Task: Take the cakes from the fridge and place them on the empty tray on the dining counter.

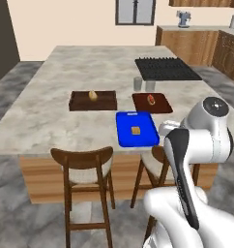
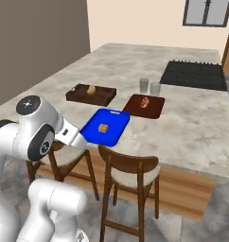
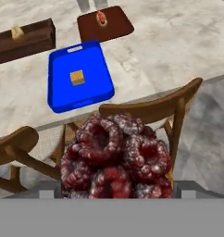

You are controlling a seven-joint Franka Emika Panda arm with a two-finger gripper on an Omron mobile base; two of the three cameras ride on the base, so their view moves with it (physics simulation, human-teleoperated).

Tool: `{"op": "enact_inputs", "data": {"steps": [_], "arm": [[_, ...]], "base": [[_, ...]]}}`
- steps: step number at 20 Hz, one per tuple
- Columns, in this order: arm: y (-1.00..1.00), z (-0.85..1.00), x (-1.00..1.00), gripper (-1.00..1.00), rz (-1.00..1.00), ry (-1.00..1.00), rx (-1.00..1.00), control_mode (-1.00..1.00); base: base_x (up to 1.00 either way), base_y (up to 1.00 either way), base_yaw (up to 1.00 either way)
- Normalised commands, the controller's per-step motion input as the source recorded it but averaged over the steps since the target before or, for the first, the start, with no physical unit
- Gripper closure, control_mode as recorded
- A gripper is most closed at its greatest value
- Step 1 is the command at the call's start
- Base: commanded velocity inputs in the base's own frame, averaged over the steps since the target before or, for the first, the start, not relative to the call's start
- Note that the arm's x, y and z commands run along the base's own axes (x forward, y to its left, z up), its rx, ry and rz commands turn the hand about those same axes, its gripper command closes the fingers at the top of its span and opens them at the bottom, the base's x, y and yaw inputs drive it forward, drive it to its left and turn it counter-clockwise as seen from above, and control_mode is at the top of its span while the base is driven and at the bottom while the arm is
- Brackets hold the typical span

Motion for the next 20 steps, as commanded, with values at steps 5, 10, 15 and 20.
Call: {"op": "enact_inputs", "data": {"steps": [5,10,15,20], "arm": [[0.0,0.0,0.0,1.0,0.0,0.0,0.0,1.0],[0.0,0.0,0.0,1.0,0.0,0.0,0.0,1.0],[0.0,0.0,0.0,1.0,0.0,0.0,0.0,1.0],[0.0,0.0,0.0,1.0,0.0,0.0,0.0,1.0]], "base": [[0.9,-0.55,0.01],[1.0,0.38,0.0],[1.0,0.97,-0.12],[0.96,1.0,-0.49]]}}
